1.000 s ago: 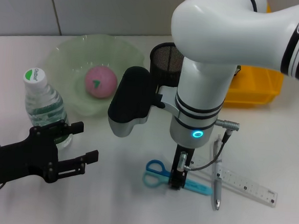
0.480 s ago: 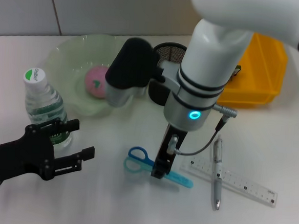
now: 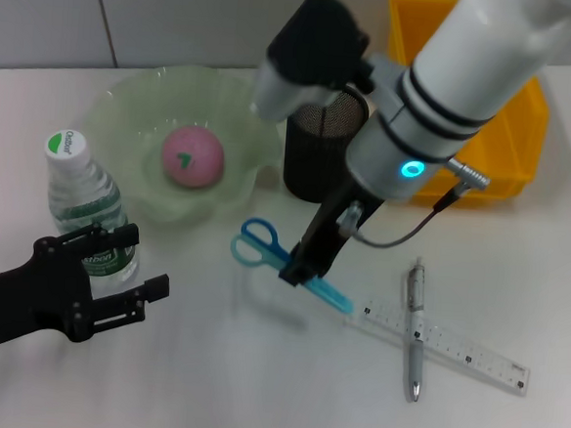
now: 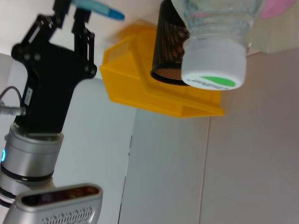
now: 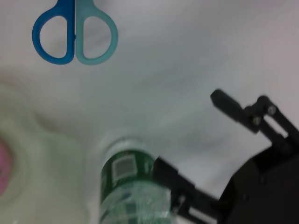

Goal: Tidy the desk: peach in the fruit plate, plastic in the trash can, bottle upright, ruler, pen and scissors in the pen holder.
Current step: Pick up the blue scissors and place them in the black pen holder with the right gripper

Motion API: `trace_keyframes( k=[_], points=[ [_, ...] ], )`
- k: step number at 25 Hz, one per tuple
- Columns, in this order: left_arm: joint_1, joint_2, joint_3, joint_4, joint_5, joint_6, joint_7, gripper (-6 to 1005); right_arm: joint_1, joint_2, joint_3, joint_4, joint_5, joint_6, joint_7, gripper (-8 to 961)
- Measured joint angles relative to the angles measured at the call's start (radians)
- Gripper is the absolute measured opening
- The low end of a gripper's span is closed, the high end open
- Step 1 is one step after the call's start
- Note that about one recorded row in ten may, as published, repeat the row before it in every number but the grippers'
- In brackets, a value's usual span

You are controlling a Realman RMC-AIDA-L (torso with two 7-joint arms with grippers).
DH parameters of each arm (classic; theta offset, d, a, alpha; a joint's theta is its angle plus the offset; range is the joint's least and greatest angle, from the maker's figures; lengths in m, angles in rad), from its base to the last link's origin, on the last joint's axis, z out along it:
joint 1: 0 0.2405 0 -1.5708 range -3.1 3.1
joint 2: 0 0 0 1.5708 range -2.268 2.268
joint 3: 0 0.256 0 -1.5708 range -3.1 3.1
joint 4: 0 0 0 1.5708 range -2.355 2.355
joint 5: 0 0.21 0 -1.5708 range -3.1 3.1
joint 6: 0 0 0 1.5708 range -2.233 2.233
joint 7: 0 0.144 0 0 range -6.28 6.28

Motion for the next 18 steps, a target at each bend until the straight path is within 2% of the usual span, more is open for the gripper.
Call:
trace_keyframes(
  k=[2, 4, 5, 6, 10, 11, 15, 18],
  points=[
    [0.001, 0.000, -0.003, 0.000, 0.000, 0.000, 0.000, 784, -0.008, 0.000, 0.027, -0.006, 0.000, 0.001, -0.017, 242],
    [0.001, 0.000, -0.004, 0.000, 0.000, 0.001, 0.000, 784, -0.024, -0.001, 0.090, -0.014, -0.001, 0.003, -0.054, 244],
    [0.002, -0.001, -0.005, 0.000, 0.000, 0.001, 0.000, 784, -0.039, -0.001, 0.155, -0.021, 0.001, 0.001, -0.096, 245],
    [0.002, -0.001, -0.005, 0.000, 0.000, 0.001, 0.000, 784, -0.039, -0.001, 0.155, -0.021, 0.001, 0.001, -0.096, 245],
    [0.002, -0.004, -0.013, 0.001, 0.000, 0.003, 0.002, 784, -0.080, -0.001, 0.284, -0.052, 0.029, 0.016, -0.185, 248],
    [0.002, -0.004, -0.013, 0.001, 0.000, 0.003, 0.002, 784, -0.080, -0.001, 0.284, -0.052, 0.029, 0.016, -0.185, 249],
    [-0.003, -0.010, -0.014, 0.001, 0.000, 0.003, 0.007, 784, -0.121, -0.001, 0.405, -0.056, 0.145, 0.051, -0.315, 252],
    [-0.005, -0.011, -0.014, 0.000, 0.000, 0.004, 0.007, 784, -0.135, -0.001, 0.440, -0.057, 0.190, 0.063, -0.352, 254]
  ],
)
